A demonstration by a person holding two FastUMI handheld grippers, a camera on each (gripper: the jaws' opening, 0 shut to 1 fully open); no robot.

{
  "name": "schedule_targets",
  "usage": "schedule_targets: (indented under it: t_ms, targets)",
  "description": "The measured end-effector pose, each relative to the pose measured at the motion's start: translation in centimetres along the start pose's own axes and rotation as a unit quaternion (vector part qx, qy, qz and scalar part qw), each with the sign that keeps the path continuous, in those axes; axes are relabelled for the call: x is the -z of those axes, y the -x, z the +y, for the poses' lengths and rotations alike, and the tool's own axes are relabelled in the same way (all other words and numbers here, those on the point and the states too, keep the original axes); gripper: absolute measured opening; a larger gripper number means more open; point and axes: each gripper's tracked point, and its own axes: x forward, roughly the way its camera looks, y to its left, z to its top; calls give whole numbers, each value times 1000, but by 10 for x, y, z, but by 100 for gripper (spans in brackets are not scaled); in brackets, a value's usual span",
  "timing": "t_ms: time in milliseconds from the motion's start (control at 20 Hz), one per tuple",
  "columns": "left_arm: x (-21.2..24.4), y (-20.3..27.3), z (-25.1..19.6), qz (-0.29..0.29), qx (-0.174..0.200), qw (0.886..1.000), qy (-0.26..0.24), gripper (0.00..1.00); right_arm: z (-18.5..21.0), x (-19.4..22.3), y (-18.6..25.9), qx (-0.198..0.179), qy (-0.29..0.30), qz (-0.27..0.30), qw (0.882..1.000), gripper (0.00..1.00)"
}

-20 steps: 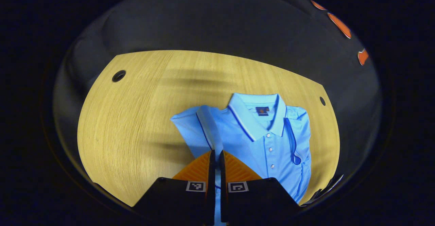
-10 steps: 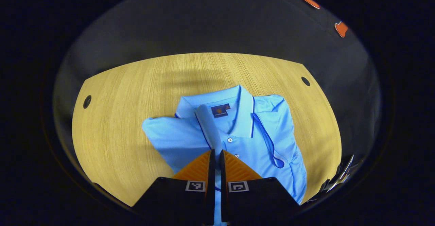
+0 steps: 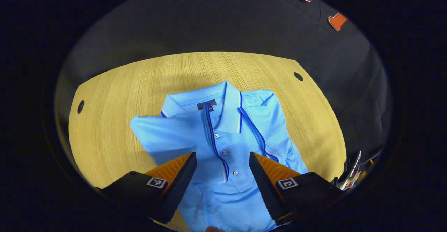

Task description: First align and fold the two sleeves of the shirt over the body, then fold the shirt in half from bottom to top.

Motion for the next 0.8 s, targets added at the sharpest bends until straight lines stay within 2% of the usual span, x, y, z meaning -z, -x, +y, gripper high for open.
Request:
schedule_targets:
  t_ms: [400, 550, 700, 800]
  targets:
    - [61, 75, -1, -34, -20, 999, 21, 100, 28, 19, 3, -75, 47, 7, 996, 95]
    - [91, 102, -6, -47, -26, 998, 39, 99, 34, 40, 6, -101, 53, 20, 993, 95]
    - [130, 122, -9, -57, -34, 996, 54, 99, 46, 68, 8, -138, 35, 41, 989, 96]
    - [158, 133, -9, -58, -41, 996, 55, 99, 47, 86, 6, -147, 49, 53, 986, 96]
